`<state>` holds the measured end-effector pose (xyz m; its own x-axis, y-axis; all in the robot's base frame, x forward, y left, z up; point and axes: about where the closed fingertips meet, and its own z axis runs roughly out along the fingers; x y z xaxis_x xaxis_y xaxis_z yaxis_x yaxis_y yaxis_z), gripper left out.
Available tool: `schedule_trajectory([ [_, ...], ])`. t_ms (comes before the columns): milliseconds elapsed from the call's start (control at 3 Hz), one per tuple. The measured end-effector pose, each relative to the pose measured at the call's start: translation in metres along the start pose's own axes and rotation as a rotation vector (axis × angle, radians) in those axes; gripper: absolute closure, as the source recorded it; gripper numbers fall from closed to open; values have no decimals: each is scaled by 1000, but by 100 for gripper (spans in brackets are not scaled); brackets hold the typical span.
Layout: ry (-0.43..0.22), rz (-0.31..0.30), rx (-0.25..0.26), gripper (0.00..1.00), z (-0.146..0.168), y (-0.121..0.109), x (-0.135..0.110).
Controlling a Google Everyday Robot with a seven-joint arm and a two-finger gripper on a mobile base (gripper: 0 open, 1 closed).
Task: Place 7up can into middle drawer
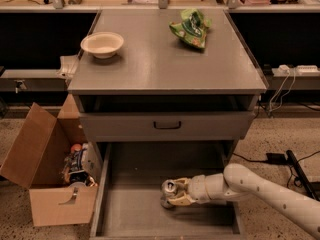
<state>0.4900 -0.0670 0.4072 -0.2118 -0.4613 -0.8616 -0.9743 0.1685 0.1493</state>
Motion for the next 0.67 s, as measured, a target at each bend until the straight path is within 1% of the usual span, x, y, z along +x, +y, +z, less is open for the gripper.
schedule_trajectory([
  [333,0,0,0,51,0,0,0],
  [667,-1,0,0,26,0,0,0],
])
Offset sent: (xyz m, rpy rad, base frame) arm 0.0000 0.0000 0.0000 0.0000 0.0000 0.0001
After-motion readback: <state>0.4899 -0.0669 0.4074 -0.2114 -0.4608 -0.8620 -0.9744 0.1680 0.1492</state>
